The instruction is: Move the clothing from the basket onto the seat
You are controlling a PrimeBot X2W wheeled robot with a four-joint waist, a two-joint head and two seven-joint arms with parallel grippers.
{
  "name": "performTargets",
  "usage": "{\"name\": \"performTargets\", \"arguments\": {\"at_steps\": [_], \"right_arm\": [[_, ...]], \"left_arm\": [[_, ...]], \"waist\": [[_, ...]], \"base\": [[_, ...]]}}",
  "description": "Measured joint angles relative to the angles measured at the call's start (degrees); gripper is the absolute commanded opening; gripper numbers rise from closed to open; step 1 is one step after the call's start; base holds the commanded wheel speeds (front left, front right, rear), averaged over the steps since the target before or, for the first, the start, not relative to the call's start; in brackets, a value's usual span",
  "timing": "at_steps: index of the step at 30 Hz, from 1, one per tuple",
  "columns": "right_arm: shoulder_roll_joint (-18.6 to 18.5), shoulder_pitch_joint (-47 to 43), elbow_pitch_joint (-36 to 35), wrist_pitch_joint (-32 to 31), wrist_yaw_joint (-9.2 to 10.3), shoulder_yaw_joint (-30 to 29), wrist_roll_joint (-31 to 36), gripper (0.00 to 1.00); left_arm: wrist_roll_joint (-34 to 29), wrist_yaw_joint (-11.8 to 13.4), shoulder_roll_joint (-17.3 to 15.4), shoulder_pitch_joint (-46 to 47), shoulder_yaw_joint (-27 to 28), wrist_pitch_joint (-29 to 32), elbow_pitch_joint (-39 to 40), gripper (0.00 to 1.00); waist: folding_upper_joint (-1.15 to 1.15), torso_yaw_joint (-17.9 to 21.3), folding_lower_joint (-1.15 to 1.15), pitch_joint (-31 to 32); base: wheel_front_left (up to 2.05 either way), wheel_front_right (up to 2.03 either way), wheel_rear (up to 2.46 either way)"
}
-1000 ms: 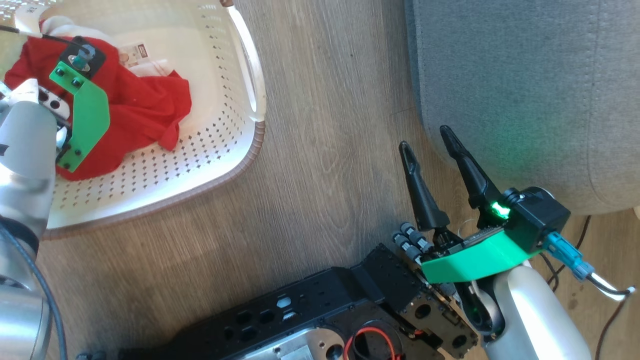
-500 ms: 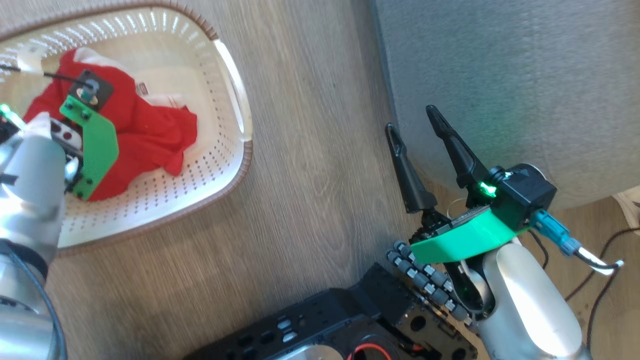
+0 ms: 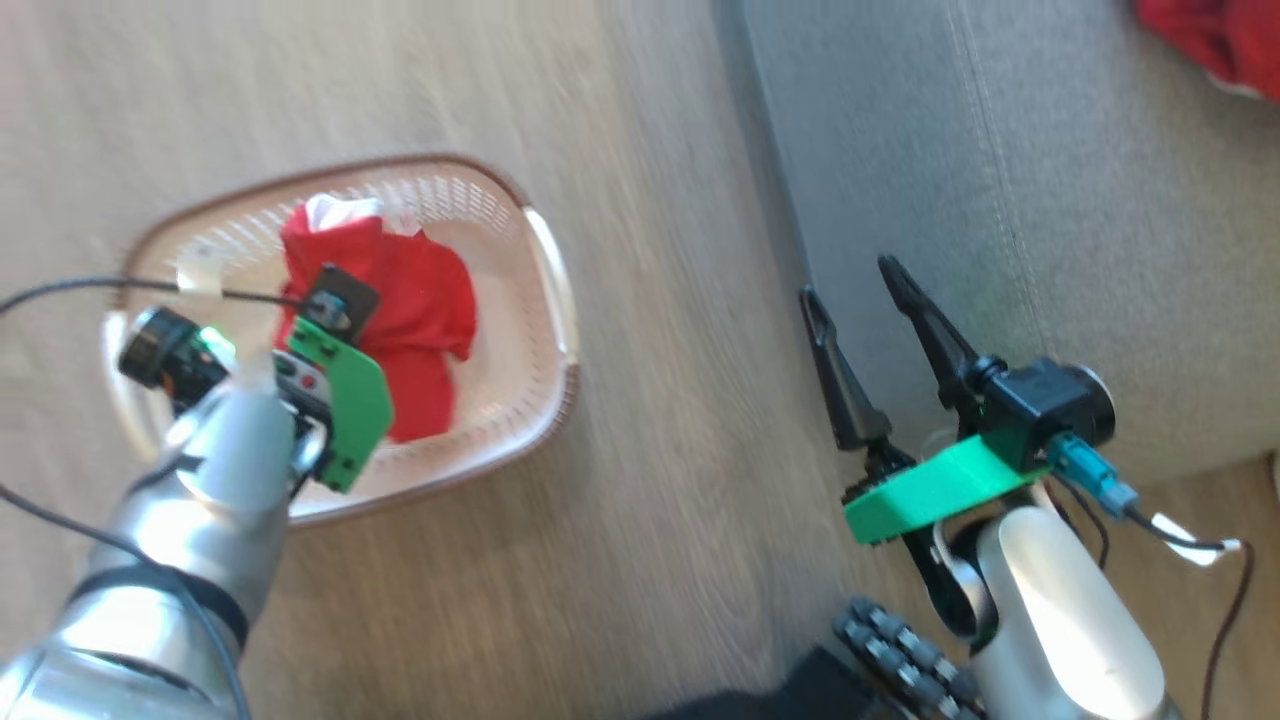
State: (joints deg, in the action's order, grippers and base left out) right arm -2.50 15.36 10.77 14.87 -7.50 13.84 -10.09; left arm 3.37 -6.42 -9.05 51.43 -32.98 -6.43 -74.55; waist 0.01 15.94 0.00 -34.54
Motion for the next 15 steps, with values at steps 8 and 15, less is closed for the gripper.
{"name": "performTargets", "arguments": {"at_steps": [8,15], "right_arm": [[-0.07,-1.97,2.60,0.00,0.00,-0.55,2.04,1.00],[-0.10,-6.15,4.61,0.00,0.00,-1.15,3.08,1.00]], "left_arm": [[2.85,0.00,2.20,-3.46,1.56,-6.49,0.00,0.00],[6.27,0.81,3.90,-11.38,3.94,-7.76,9.27,0.00]], "waist": [[0.00,-4.57,0.00,8.14],[0.00,-8.81,0.00,17.40]], "base": [[0.00,0.00,0.00],[0.00,0.00,0.00]]}}
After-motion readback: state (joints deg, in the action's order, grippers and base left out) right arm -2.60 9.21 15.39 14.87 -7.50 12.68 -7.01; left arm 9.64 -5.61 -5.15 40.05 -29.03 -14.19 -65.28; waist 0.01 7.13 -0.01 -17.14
